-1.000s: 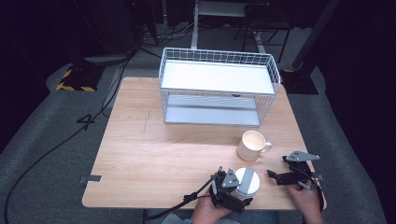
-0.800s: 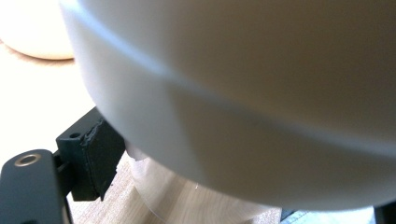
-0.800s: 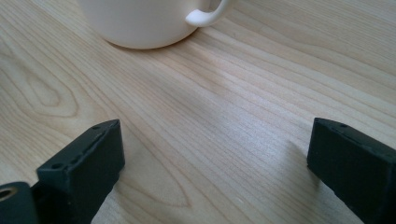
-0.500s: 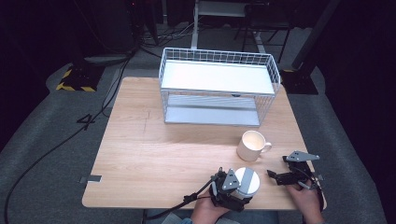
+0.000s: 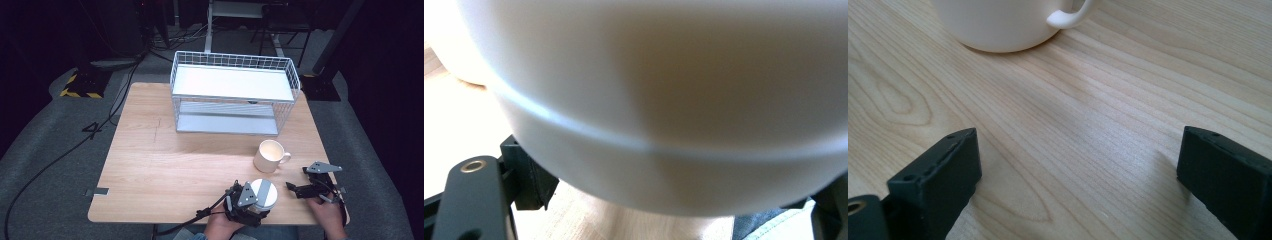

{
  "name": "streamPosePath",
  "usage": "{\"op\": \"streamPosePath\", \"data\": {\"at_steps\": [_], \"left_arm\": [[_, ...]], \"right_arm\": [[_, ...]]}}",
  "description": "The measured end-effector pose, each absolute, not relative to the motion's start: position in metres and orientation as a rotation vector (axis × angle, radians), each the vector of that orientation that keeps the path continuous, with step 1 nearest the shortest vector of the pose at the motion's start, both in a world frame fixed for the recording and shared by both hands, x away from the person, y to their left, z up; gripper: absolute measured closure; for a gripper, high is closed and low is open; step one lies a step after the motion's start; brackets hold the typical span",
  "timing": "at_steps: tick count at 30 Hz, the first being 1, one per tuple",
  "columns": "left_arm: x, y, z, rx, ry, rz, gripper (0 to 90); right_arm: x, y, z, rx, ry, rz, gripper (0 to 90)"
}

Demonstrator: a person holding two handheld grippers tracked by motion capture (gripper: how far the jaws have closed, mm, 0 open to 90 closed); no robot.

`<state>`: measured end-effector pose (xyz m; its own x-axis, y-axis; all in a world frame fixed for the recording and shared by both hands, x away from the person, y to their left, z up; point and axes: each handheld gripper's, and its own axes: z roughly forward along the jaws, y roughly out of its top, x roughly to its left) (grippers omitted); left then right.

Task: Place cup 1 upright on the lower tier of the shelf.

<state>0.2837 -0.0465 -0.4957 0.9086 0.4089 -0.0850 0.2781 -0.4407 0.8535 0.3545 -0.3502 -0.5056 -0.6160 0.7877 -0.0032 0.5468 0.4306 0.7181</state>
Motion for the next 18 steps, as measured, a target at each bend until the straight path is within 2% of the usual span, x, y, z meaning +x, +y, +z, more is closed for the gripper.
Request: {"op": "streamPosePath", "data": {"at_steps": [18], "left_arm": [[0.288, -0.026, -0.459, 2.000, 0.479, 0.222, 19.0]], "right_arm": [[0.355, -0.350, -0.506, 1.144, 2.350, 0.993, 4.2]]}}
